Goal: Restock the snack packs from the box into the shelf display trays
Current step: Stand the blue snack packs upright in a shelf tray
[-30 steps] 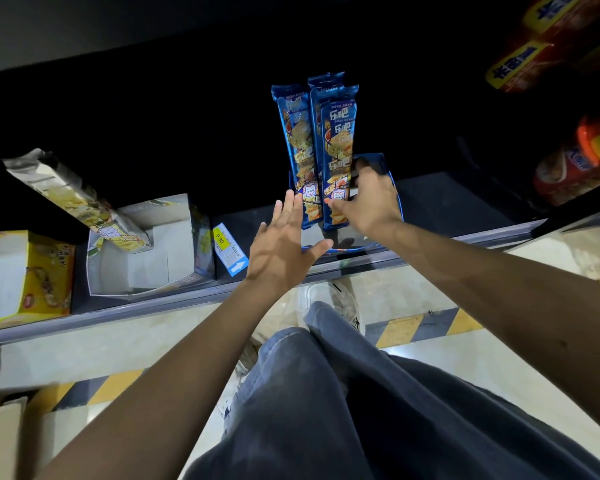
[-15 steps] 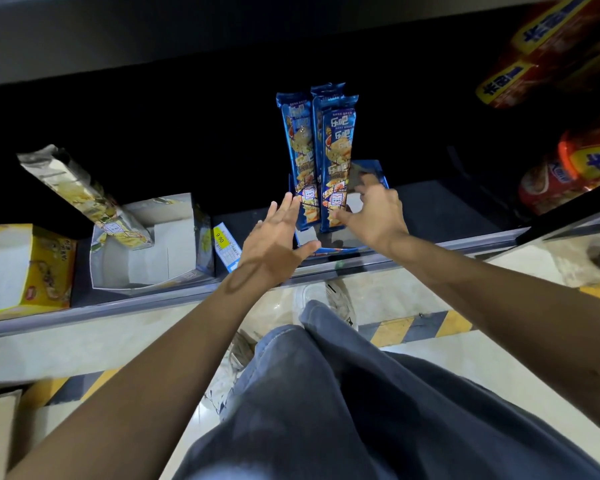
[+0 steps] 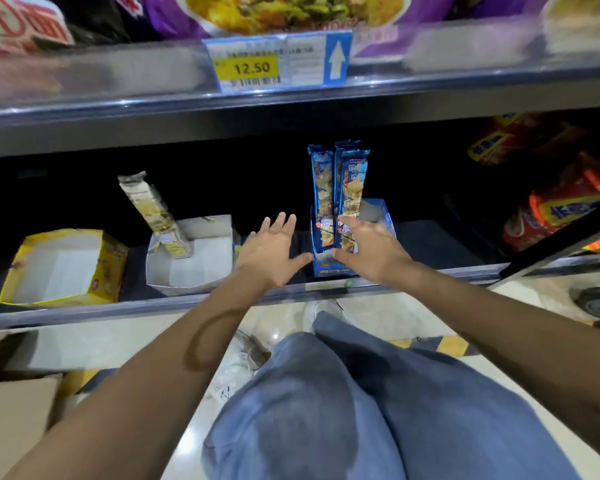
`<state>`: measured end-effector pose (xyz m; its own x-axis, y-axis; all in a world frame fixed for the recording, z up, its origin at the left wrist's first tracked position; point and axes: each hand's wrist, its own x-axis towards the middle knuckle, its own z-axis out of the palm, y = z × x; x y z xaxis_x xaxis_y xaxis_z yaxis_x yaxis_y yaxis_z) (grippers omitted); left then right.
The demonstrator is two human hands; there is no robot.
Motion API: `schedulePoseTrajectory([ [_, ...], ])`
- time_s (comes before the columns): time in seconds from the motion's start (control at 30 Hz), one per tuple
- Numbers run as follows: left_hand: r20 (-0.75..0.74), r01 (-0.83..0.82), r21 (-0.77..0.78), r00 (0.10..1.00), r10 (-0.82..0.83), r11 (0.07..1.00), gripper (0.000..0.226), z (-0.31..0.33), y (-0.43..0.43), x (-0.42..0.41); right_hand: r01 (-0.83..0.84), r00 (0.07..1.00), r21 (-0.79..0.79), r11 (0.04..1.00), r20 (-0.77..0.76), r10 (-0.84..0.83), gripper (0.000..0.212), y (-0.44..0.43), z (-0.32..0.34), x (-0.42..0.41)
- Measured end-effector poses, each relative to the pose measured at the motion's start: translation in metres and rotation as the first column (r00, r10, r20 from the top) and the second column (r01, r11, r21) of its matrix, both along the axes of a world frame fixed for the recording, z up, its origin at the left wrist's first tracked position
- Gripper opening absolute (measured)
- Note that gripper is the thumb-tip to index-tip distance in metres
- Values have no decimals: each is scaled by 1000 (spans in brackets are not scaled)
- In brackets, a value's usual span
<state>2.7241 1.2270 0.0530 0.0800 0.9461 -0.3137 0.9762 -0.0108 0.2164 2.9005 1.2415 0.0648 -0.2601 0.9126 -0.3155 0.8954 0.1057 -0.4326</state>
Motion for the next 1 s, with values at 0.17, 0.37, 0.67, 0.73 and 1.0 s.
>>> schedulePoseTrajectory([
  [0.17, -11, -61, 30, 998, 62, 998, 80, 55, -30, -48, -212, 976, 98, 972, 71, 205, 69, -16, 54, -42],
  [0.37, -76, -215, 96, 972, 222, 972, 85, 122, -91, -129, -427, 904, 144, 893, 90, 418, 75, -47, 119, -120],
  [0.67, -149, -569, 130, 799, 583, 812, 86, 179, -256, -266, -701, 707, 218, 679, 90, 702, 75, -126, 176, -289],
  [0.73, -156, -654, 136, 727, 668, 744, 86, 184, -301, -293, -749, 649, 235, 620, 70, 758, 74, -151, 184, -327],
  [1.0, -161, -873, 199, 420, 893, 446, 87, 170, -456, -355, -902, 398, 211, 376, 68, 915, 67, -255, 174, -455],
])
